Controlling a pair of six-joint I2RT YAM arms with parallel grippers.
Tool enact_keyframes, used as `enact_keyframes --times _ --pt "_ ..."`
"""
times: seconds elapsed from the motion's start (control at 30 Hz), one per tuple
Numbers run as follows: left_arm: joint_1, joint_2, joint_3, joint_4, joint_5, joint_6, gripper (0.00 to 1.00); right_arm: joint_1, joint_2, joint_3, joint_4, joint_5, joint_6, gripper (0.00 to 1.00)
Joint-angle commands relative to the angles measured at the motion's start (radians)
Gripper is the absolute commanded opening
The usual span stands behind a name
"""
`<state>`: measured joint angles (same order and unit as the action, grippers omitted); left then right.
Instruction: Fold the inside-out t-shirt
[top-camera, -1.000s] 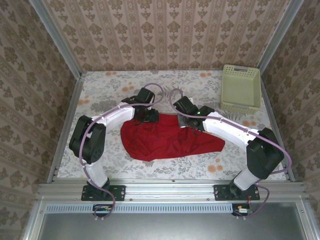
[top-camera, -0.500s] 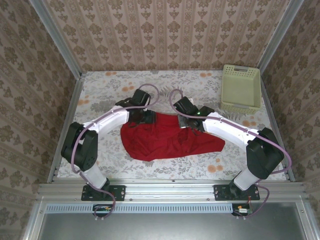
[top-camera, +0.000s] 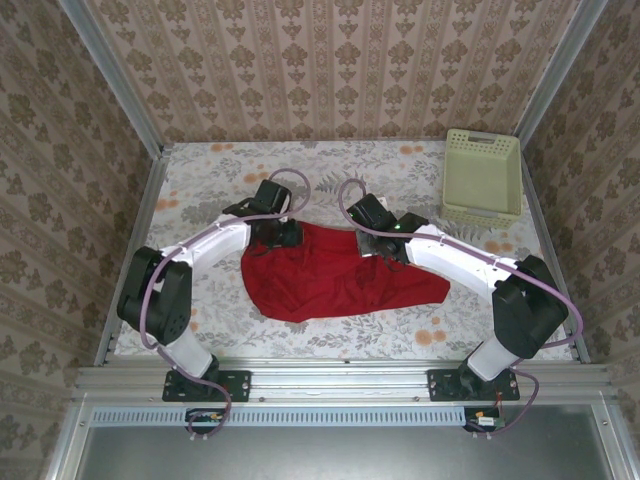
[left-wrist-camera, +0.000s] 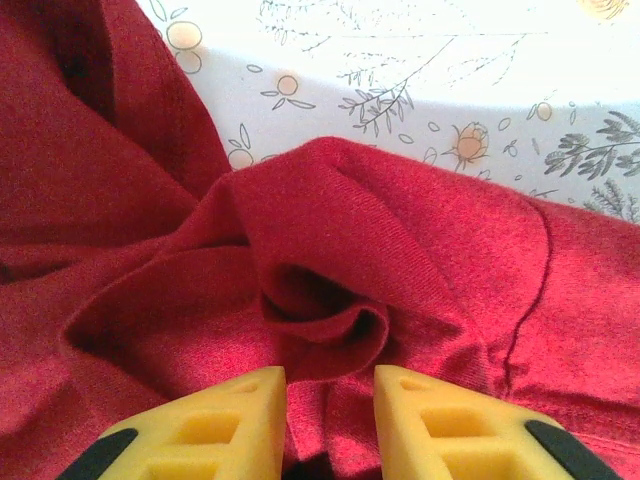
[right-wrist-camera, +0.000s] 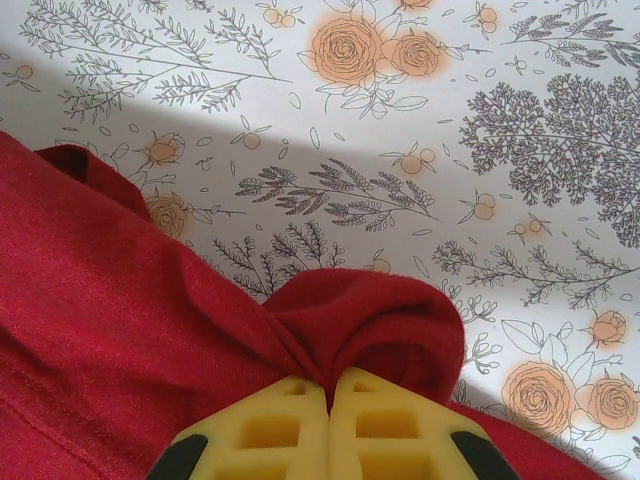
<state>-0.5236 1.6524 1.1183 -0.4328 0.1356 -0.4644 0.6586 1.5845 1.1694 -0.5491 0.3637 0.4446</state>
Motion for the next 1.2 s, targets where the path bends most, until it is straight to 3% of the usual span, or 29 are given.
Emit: enact_keyframes --times 0.0,0.33,0.63,0.7,0.97,1.17 --pt "-0.003 0.020 -0.028 0.000 0.008 0.037 0.30 -0.006 -0.023 -0.010 -0.015 0.032 0.006 0.00" --pt "-0.021 0.104 0.017 0.001 0.003 0.058 0.33 -0.007 -0.030 -0.014 -0.019 0.033 0.007 0.00" --pt "-0.027 0.084 0.048 -0.008 -0.025 0.047 0.08 -0.008 -0.035 -0.022 -0.026 0.051 0.007 0.00" --pt "-0.030 0.037 0.042 -0.029 -0.044 0.043 0.00 -0.013 -0.038 -0.021 -0.040 0.072 0.009 0.00" --pt "-0.026 -0.320 -0.029 -0.119 -0.079 0.046 0.00 -0.081 -0.094 -0.035 -0.064 0.081 0.008 0.00" --pt "0.049 -0.513 -0.091 -0.156 0.028 0.033 0.00 -0.109 -0.101 -0.011 -0.091 0.076 0.008 0.00"
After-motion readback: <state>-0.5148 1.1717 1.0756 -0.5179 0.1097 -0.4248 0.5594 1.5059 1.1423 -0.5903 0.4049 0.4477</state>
